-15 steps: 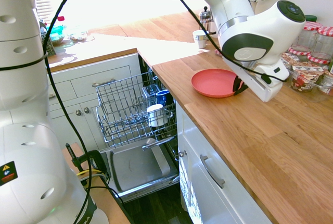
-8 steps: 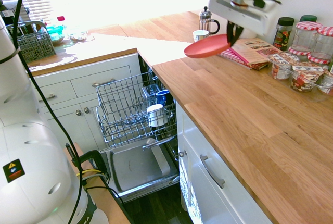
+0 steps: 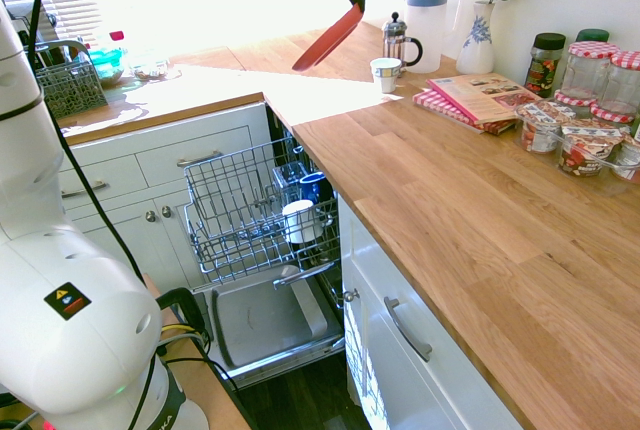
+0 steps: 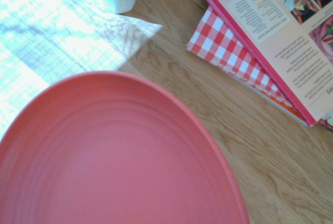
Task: Put the plate in the dishwasher
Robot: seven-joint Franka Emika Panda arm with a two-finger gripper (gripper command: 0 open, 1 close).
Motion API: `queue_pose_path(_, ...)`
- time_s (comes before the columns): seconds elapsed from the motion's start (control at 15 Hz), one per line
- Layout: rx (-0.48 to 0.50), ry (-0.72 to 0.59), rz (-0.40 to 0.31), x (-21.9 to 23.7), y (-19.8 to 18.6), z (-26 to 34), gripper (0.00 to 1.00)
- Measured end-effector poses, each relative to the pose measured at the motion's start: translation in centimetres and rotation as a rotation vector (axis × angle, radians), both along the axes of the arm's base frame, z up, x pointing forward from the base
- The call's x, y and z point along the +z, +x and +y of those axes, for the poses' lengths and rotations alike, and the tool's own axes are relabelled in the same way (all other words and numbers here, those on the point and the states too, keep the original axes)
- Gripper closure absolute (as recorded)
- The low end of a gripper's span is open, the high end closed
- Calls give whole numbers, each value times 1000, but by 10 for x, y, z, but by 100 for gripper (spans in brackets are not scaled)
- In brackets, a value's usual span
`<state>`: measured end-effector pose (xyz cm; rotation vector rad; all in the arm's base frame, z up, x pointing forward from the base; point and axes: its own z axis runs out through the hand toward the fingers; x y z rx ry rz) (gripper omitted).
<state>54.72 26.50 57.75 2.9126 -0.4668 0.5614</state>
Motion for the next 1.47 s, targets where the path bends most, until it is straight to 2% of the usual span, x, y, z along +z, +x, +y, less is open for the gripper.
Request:
queue_pose_path(0.27, 197, -245, -15, -121, -77, 112, 100)
queue_pose_path(0.47, 358, -405, -73, -193, -131, 180, 100)
queue_pose_path(0.67, 503, -560, -131, -266, -166, 231, 100)
queue_pose_path(0.87, 540, -614, -107, -343, -174, 266, 100)
queue_pose_path(1.07, 536, -637, -100, -376, -184, 307, 100)
queue_pose_path(1.13, 516, -644, -89, -376, -190, 318, 0)
queue_pose_path(1.27, 470, -653, -28, -373, -197, 332, 0)
queue_pose_path(1.47, 395, -648, 145, -368, -188, 326, 0)
